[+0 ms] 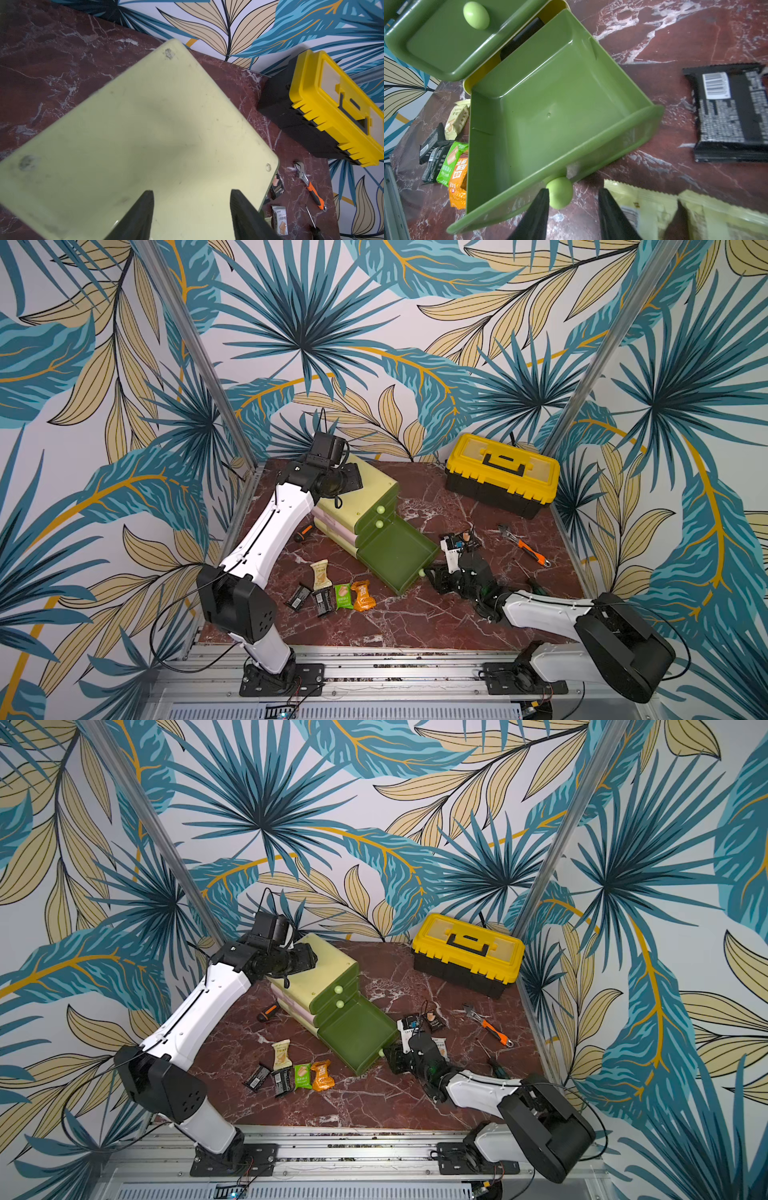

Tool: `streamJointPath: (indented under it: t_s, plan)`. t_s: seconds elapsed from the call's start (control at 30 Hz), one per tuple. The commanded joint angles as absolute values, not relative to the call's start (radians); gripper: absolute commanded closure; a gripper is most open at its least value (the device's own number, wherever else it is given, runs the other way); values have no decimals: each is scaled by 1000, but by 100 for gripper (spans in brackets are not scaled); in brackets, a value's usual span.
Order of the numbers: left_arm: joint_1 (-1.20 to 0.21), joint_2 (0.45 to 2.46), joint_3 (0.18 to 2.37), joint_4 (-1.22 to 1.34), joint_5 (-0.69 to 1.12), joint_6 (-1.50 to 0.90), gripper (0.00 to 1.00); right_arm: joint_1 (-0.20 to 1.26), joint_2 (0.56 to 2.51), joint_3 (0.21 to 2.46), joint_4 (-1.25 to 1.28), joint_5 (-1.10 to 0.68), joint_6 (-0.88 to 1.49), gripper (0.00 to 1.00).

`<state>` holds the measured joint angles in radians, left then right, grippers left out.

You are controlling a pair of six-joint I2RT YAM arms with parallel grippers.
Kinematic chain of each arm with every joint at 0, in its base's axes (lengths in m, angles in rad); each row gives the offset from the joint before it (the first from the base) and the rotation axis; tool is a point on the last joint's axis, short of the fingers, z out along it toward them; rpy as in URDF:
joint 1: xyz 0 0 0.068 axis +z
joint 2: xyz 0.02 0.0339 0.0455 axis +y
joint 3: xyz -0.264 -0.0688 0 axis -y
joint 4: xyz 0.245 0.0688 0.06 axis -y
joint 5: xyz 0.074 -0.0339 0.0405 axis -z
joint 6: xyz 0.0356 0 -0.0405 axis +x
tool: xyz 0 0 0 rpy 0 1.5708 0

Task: Take the cookies out of the drawer
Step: Close the drawer of the storage box.

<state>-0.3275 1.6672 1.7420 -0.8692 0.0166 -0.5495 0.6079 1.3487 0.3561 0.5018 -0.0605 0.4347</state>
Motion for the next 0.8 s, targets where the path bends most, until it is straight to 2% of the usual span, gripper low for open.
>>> streamJointPath:
  t_s: [0.0,0.27,0.77]
  plan:
    - [-328,1677,1799,-905,-3,-527,38,613,1385,333,585,-97,461,59]
    - [-329,1695,1789,-916,-1,-526,41,614,1455,307,691,-163,442,59]
    - [-328,1718,1764,-946,-1,-517,45,614,1581,340,780,-171,435,66]
